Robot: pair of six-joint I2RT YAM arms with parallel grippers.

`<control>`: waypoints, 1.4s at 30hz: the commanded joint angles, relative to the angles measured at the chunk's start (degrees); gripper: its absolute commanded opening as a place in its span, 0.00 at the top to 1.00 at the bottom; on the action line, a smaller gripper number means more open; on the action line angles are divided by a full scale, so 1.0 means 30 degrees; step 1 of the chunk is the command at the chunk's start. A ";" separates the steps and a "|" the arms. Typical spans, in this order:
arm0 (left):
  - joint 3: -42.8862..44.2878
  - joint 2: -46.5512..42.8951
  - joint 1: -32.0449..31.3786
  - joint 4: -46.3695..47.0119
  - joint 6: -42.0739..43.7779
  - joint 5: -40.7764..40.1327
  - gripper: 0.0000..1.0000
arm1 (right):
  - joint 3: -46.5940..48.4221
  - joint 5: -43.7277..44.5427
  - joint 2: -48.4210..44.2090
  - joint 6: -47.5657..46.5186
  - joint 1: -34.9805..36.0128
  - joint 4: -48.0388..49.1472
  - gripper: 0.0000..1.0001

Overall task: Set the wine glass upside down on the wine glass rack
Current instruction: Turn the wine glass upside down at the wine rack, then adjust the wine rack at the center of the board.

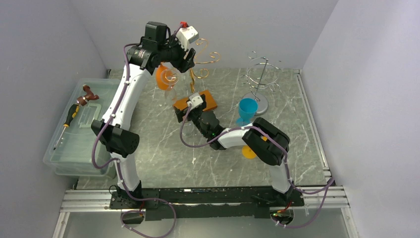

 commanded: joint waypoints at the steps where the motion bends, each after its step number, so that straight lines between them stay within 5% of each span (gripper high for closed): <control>1: 0.0355 -0.0835 -0.0135 0.0321 -0.0093 0.0091 0.32 | -0.0343 0.0385 -0.2066 -0.0394 0.0083 -0.0076 0.00; 7: 0.0403 -0.1130 -0.0123 0.0514 -0.0572 0.0102 0.31 | -0.1835 -0.0095 -0.5588 -0.0100 0.0061 -0.2350 0.00; 14: 0.0403 -0.1821 -0.0117 0.0837 -0.1077 -0.0053 0.21 | -0.1152 -0.1706 -1.0983 0.1729 -0.0514 -1.0890 0.03; 20: -0.0834 -0.3092 -0.0106 0.2007 -0.1616 -0.0853 0.11 | 0.1828 -0.3561 -1.3475 0.5287 -0.3498 -1.6902 0.14; 24: -0.1685 -0.3622 -0.0134 0.2193 -0.2059 -0.1053 0.12 | 0.6191 -0.3799 -1.2092 0.6681 -0.5476 -2.1338 0.13; 31: -0.2260 -0.3519 -0.0150 0.1032 -0.1665 -0.0517 0.32 | 1.3462 -0.4531 -0.8286 0.7009 -0.7224 -2.6311 0.10; 42: -0.2925 -0.3616 -0.1255 0.1071 0.1011 -0.0599 0.39 | 1.7237 -0.7307 -0.4725 0.8629 -0.9306 -2.6679 0.31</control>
